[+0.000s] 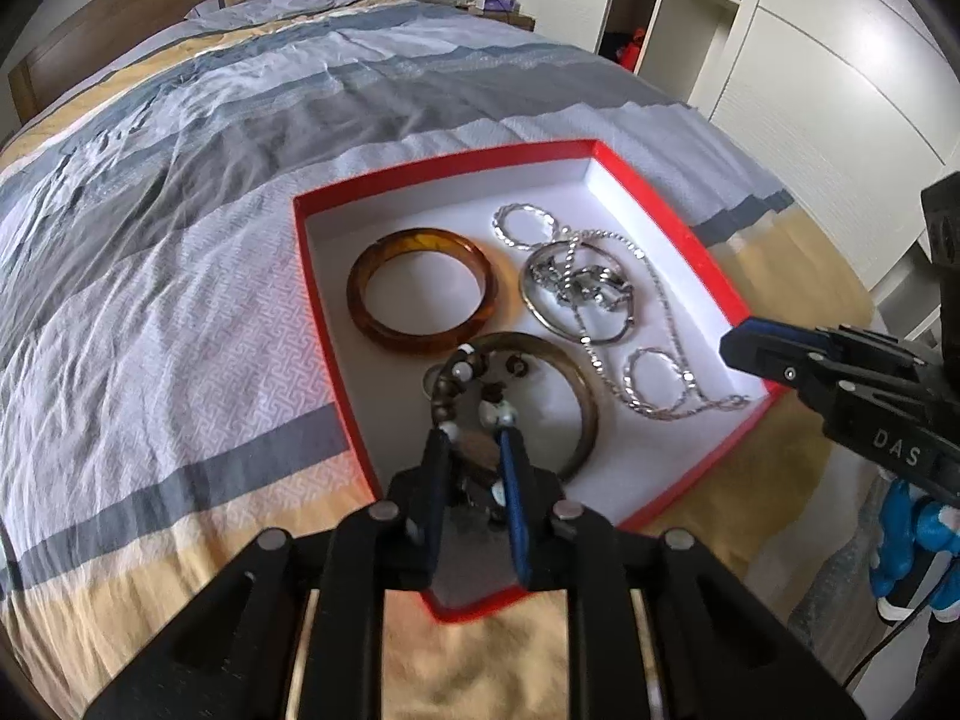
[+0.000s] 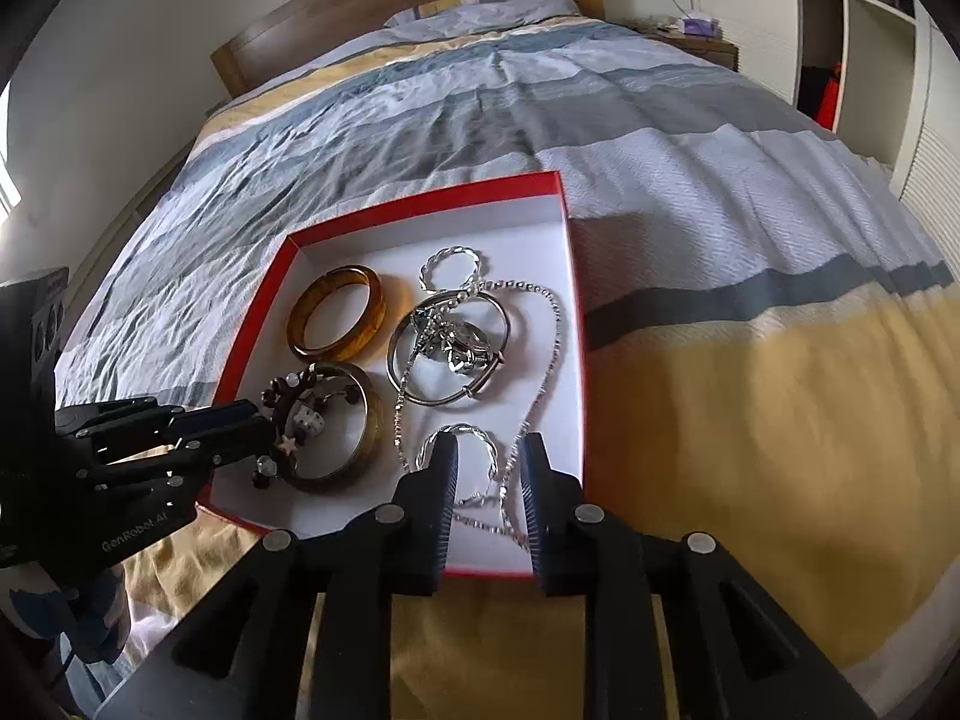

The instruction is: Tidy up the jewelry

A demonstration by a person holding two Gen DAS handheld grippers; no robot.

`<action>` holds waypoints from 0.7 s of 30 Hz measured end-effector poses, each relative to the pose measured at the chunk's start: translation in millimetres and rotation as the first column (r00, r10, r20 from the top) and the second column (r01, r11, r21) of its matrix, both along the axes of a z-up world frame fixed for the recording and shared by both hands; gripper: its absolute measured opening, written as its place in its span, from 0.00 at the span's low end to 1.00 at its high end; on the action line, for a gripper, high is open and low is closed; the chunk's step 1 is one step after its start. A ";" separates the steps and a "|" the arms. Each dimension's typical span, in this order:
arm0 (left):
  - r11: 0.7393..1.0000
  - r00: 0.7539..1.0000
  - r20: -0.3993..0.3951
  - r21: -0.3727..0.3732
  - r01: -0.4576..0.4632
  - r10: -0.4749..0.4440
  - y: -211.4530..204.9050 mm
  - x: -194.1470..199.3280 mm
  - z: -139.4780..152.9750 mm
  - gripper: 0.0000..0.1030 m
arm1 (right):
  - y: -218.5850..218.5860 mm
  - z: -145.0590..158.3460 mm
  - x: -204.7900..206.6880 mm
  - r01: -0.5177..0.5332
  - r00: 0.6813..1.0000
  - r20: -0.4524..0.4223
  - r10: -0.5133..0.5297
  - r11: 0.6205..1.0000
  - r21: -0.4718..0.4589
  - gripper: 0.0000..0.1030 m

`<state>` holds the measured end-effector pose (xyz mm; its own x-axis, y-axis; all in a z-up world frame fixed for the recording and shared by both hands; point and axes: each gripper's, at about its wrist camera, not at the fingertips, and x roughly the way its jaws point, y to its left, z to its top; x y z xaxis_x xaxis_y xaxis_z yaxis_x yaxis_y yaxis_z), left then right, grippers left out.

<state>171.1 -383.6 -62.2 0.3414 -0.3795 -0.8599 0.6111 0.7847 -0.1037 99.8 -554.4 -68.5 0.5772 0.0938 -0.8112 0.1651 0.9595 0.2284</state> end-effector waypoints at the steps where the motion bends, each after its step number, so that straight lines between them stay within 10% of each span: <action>1: 1.000 1.000 0.005 -0.004 0.000 0.000 2.3 -2.7 3.5 0.22 | 0.5 4.1 -3.2 0.004 1.000 0.006 -0.004 1.000 -0.004 0.24; 21: 0.975 0.953 0.213 -0.088 -0.202 0.217 150.4 -89.4 105.7 0.50 | 107.4 107.8 -85.0 0.023 0.987 0.163 -0.006 0.994 -0.104 0.59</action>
